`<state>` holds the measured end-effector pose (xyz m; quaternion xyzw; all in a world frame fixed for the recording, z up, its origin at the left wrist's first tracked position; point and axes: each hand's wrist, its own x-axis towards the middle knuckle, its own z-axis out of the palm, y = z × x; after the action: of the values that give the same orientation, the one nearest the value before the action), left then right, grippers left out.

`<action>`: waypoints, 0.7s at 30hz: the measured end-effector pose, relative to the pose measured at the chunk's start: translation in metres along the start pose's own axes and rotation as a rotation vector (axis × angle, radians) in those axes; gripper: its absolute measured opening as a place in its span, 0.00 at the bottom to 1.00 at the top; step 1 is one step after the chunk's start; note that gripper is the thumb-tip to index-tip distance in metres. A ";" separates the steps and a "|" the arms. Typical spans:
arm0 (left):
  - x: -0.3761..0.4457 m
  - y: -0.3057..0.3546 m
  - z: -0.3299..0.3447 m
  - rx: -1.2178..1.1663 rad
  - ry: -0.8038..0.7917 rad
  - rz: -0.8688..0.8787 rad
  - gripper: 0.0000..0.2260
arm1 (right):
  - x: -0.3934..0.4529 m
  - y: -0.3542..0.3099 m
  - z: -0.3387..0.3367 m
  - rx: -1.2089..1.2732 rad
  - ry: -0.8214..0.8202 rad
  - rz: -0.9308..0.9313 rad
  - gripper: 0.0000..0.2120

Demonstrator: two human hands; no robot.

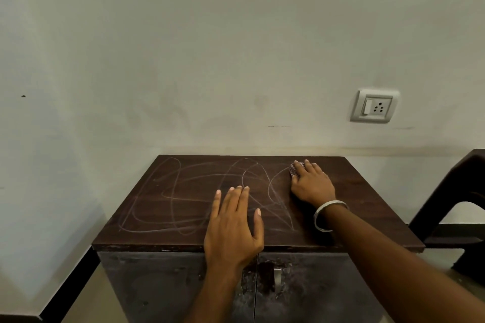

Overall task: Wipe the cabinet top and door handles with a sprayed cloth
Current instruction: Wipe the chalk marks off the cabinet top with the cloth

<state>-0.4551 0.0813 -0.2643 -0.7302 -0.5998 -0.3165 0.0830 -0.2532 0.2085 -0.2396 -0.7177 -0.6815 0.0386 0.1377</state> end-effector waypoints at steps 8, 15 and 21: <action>0.000 -0.001 0.000 -0.021 0.015 0.003 0.27 | 0.006 -0.008 0.005 0.030 -0.014 -0.074 0.26; 0.000 -0.001 0.000 -0.036 0.015 -0.002 0.27 | 0.018 0.034 -0.010 0.020 0.004 0.077 0.26; 0.000 0.000 0.002 -0.064 0.017 -0.013 0.27 | 0.021 0.007 -0.009 0.100 0.040 0.035 0.29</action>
<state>-0.4549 0.0819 -0.2658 -0.7260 -0.5932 -0.3422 0.0627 -0.2426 0.2282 -0.2301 -0.7223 -0.6633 0.0607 0.1861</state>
